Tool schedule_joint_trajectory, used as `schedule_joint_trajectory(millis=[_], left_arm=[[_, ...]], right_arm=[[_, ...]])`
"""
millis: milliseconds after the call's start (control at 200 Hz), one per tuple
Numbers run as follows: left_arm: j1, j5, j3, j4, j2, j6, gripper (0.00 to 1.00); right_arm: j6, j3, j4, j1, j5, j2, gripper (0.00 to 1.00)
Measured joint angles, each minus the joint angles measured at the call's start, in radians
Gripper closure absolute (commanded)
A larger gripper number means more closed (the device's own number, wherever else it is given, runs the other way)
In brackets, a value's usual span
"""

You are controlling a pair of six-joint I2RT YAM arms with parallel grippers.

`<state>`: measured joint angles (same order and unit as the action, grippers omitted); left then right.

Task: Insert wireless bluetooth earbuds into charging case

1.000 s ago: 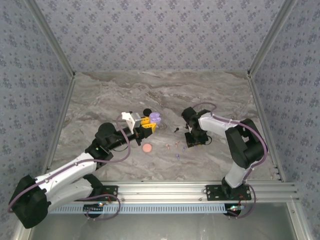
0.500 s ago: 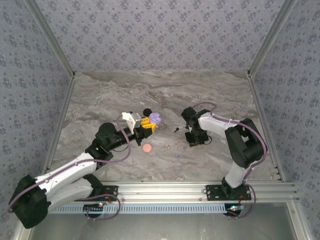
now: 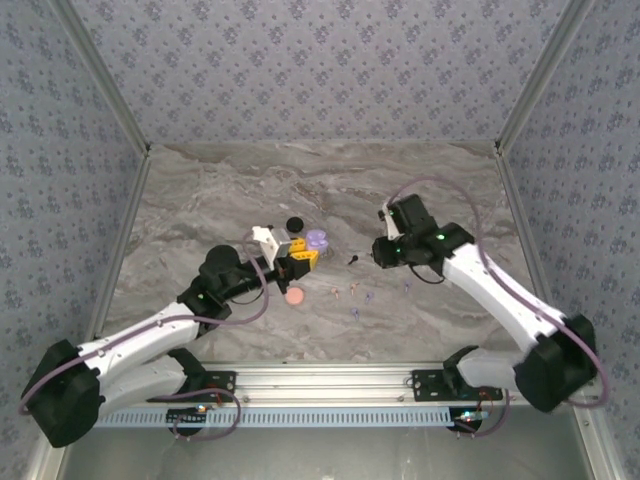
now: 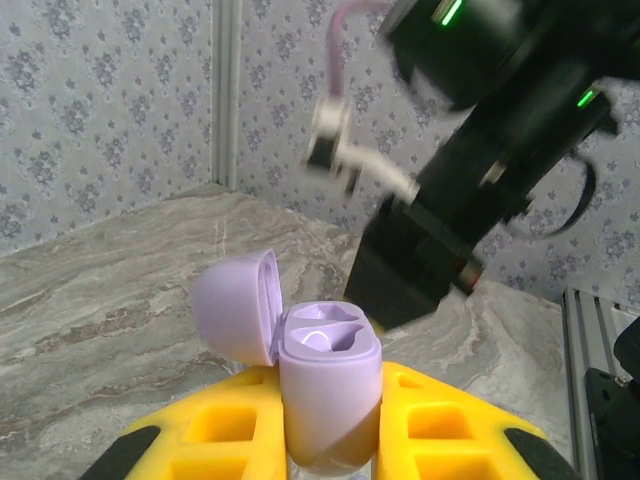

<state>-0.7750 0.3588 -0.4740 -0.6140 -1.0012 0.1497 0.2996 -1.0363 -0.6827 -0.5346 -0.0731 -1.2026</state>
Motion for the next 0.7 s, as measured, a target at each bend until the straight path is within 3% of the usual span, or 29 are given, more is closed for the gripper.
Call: schedule_joint_trajectory(millis=[275,485,700], left_arm=[[-0.019,0.014,-0.071,-0.068,-0.110,0.000,1.00],[-0.045,0.019,-0.121,-0.104,-0.159,-0.004,1.00],[-0.059,0.023,-0.124,-0.117,-0.175,-0.010,1.00]], right_arm=[[0.026,-0.093,0.142,-0.064,-0.161,0.207,0.79],[0.026,-0.121,0.215,-0.187,-0.173,0.209,0.79],[0.026,-0.124,0.235,-0.235,-0.148,0.165,0.80]])
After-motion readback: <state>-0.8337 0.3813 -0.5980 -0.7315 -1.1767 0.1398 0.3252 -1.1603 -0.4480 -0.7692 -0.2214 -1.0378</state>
